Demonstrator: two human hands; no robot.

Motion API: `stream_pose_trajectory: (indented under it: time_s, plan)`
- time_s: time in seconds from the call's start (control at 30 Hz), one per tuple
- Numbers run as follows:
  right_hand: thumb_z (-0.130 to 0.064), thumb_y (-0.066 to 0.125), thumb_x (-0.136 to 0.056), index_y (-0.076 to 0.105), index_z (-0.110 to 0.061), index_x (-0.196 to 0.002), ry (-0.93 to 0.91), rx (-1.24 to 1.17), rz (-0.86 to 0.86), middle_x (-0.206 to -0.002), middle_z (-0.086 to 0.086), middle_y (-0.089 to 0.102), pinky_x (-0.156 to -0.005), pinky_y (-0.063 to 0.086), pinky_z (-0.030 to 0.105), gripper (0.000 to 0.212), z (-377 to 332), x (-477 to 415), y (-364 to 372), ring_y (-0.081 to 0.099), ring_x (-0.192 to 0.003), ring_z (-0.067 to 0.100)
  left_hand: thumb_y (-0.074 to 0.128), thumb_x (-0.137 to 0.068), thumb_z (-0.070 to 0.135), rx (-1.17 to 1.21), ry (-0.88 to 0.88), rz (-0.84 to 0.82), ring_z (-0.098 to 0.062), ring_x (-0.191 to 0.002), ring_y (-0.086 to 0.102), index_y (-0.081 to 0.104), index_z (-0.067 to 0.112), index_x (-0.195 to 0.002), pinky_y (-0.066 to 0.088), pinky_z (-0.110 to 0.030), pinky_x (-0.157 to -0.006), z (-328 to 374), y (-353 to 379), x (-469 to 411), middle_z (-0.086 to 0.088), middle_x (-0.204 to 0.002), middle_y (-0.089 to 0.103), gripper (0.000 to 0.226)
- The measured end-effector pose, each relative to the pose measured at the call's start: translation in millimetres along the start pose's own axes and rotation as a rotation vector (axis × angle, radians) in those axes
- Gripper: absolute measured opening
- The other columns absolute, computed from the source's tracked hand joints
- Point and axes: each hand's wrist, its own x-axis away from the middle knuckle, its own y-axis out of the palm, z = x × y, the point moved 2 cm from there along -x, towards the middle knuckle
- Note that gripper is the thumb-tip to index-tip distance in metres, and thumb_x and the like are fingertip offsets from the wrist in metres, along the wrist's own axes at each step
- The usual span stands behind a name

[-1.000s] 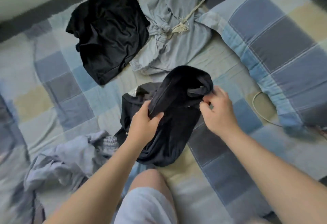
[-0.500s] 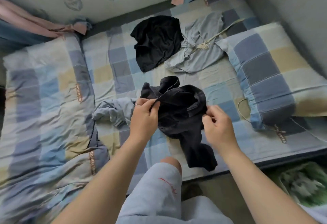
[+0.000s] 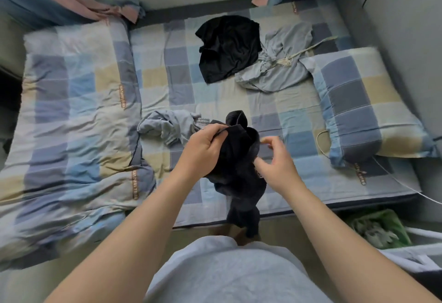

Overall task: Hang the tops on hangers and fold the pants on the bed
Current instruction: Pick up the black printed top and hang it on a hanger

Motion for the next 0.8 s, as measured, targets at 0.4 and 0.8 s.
stream_pose_trajectory:
  time_s: [0.4,0.8]
  plan:
    - [-0.018,0.056,-0.1,0.07,-0.02,-0.088,-0.319,0.057,0.152,-0.073,-0.01,0.064,-0.062,0.039,0.029,0.018,-104,27,14,0.058,-0.073,0.014,0.053,-0.102,0.025,0.089,0.211,0.09,-0.008,-0.06,0.046,0.054,0.018,-0.08,0.037,-0.03,-0.058,54,-86,30,0.001,-0.064,0.05,0.023]
    - [0.0,0.054,-0.095,0.073,-0.016,-0.092,-0.752,0.029,-0.019,-0.086,-0.013,0.072,-0.082,0.049,0.017,0.026,-220,43,-58,0.066,-0.088,0.005,0.07,-0.091,0.035,-0.256,0.178,0.121,-0.019,-0.122,0.054,0.065,0.031,-0.12,0.044,-0.047,-0.103,89,-85,38,0.007,-0.13,0.062,0.031]
